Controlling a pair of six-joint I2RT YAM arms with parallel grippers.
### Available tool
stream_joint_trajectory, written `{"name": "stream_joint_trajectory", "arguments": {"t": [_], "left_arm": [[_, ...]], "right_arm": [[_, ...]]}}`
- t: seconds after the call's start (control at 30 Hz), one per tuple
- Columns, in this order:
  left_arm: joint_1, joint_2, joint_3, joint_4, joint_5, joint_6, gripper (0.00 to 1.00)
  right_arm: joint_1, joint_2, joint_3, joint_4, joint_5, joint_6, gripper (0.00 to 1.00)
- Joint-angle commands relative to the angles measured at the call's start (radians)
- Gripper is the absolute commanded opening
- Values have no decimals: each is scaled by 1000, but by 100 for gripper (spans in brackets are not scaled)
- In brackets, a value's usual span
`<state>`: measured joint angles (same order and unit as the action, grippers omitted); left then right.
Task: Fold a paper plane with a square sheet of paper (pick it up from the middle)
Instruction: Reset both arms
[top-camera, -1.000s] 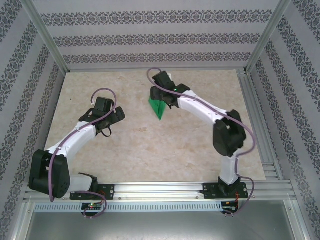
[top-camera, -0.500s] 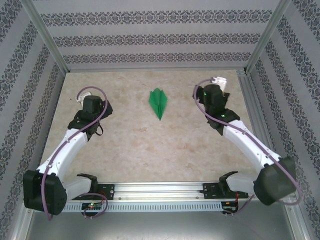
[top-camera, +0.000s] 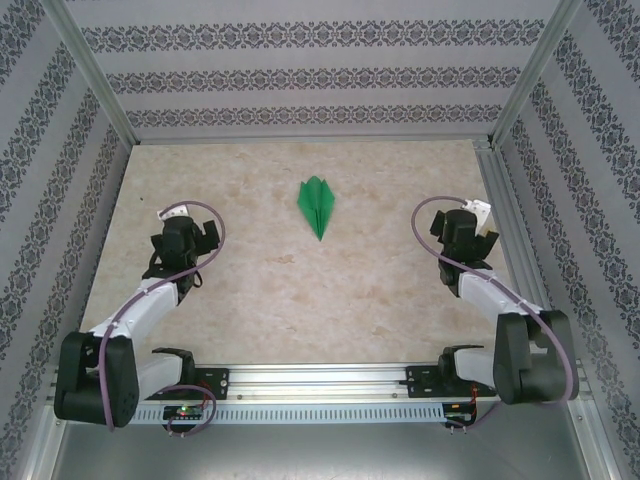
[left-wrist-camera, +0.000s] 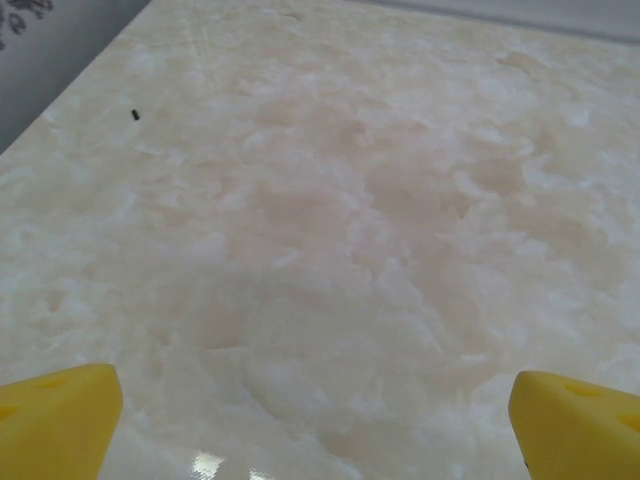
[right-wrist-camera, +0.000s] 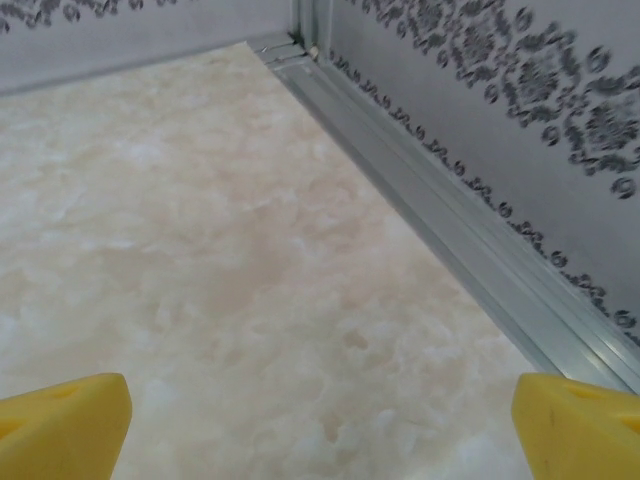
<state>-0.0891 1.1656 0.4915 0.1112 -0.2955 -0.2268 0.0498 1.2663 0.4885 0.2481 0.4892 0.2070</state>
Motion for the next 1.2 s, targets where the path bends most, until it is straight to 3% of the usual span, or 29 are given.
{"name": "stream_joint_trajectory", "arguments": {"t": [0.0, 0.33, 0.47, 0.6, 0.73, 0.97, 1.17], "left_arm": [[14, 29, -48, 271, 101, 152, 100], [47, 185, -113, 589, 273, 208, 100], [72, 252, -125, 696, 308, 217, 100], [88, 311, -102, 702, 377, 223, 99], [87, 346, -98, 726, 395, 231, 99], [83, 410, -115, 817, 388, 235, 100], [49, 395, -76, 712, 314, 253, 100]], "right_arm": [[-4, 57, -34, 234, -116, -60, 98], [-5, 116, -35, 386, -222, -165, 98], [-15, 176, -68, 538, -238, -205, 98], [-40, 211, -101, 634, -275, -181, 98], [-45, 277, -139, 779, -314, -191, 98], [-45, 272, -129, 751, -325, -193, 98], [-45, 270, -128, 746, -325, -193, 98]]}}
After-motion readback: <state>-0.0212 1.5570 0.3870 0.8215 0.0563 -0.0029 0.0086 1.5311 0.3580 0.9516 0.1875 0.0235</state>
